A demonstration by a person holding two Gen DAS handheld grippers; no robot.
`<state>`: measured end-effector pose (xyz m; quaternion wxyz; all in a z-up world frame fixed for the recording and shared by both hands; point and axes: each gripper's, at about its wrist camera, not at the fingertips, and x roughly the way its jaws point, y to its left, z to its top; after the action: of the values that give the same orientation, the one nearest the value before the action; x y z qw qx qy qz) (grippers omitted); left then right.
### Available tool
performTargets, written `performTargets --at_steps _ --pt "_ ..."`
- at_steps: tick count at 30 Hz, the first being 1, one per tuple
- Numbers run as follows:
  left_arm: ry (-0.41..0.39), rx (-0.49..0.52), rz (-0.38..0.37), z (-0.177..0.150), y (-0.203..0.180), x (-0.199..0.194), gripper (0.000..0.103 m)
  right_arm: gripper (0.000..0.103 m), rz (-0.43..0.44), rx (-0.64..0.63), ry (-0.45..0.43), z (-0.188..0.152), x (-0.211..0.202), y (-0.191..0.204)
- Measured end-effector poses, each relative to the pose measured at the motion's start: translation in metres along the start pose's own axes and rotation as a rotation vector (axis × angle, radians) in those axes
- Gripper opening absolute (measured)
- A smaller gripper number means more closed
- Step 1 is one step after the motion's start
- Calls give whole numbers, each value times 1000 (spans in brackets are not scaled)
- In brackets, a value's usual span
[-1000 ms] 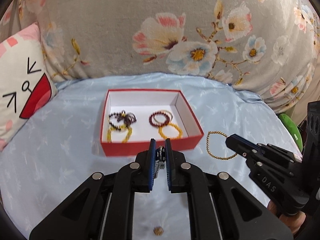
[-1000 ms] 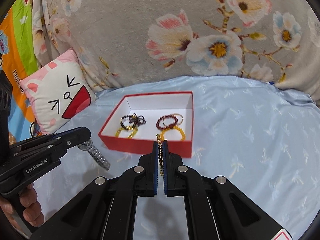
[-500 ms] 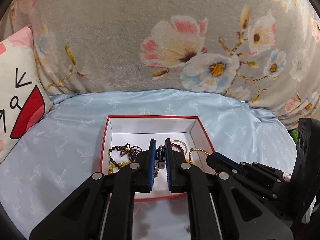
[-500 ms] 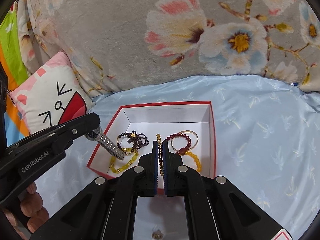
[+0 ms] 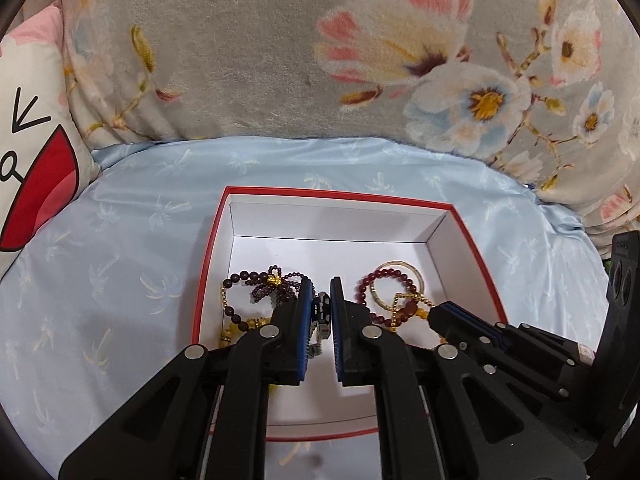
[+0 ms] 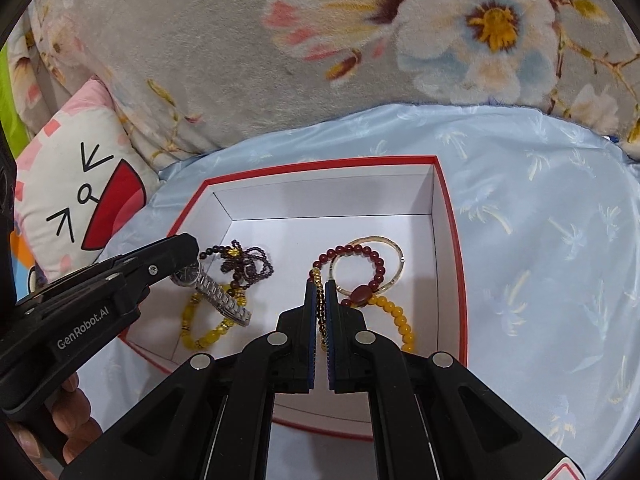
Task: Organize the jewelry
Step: 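Carry the watch and gold chain into the red box and open the right tool, then open the left tool to drop the watch into the box and withdraw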
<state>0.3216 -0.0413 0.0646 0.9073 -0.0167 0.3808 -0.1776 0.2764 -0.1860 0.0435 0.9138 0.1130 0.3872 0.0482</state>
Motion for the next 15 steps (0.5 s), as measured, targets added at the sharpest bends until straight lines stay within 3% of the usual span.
performTargets --at_steps 3,4,5,6,7,15 --pt "-28 10 47 3 1 -2 12 17 -36 -8 -20 -1 1 -1" --pt "-36 11 60 3 3 -4 15 28 -53 -13 -31 -1 -1 -1" --pt "-37 10 69 4 4 -4 25 37 -65 -15 -42 -1 -2 -1" --pt "-43 10 86 4 6 -5 33 38 -69 -16 -53 -1 -4 -1" --pt "-46 9 90 4 8 -4 34 38 -72 -15 -61 -2 -6 -1" --pt "-54 -14 118 -6 20 -16 34 38 -74 -41 -88 -4 -24 4"
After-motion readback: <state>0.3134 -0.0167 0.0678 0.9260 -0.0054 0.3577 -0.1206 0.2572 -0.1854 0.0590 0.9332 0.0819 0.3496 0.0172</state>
